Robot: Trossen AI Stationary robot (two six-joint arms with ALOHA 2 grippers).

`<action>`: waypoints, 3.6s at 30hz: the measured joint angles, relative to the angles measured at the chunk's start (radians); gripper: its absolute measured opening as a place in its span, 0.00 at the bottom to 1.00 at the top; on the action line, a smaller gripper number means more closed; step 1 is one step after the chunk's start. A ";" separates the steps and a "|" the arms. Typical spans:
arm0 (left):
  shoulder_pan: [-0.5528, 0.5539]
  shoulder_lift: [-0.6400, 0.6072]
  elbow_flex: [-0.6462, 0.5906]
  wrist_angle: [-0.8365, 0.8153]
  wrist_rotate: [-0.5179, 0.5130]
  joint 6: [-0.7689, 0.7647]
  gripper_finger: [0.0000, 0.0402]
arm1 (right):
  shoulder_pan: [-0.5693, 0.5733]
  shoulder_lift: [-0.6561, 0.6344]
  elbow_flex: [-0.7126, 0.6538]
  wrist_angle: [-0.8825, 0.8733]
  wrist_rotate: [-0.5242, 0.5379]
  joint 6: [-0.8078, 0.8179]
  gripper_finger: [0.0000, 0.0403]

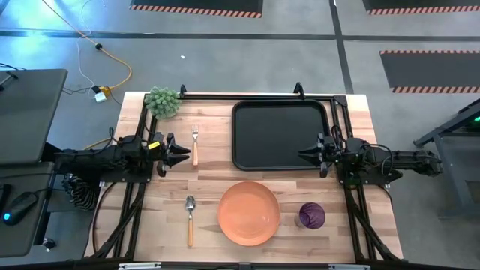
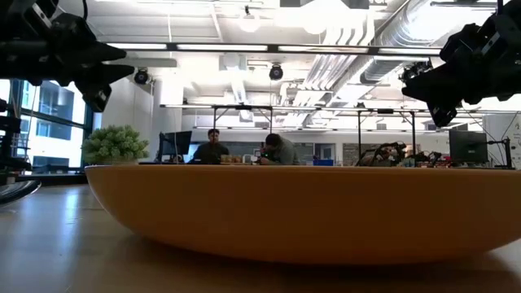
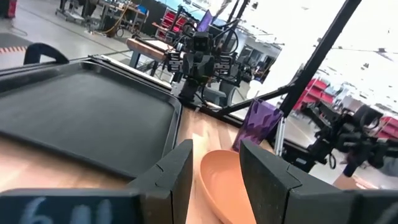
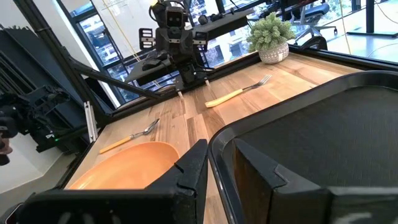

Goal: Pick and place plate/cup/fork/spoon on tray
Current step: Put the yellow fork on the black serving tray

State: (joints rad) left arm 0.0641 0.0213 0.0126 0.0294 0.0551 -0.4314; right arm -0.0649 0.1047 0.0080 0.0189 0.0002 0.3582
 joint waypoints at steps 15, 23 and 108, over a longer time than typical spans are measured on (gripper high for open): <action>0.000 0.000 0.000 0.085 -0.070 -0.233 0.30 | 0.000 0.000 0.000 0.001 0.026 0.320 0.17; 0.000 0.000 0.000 0.207 -0.186 -0.332 0.30 | 0.000 0.000 0.000 0.016 0.077 0.434 0.17; 0.279 0.970 0.932 -0.754 -0.284 -0.668 0.37 | 0.000 0.079 0.406 -0.380 0.282 0.476 0.32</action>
State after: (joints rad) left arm 0.3431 0.9917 0.9443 -0.7245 -0.2284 -1.0993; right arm -0.0650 0.1835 0.4141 -0.3612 0.2825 0.8337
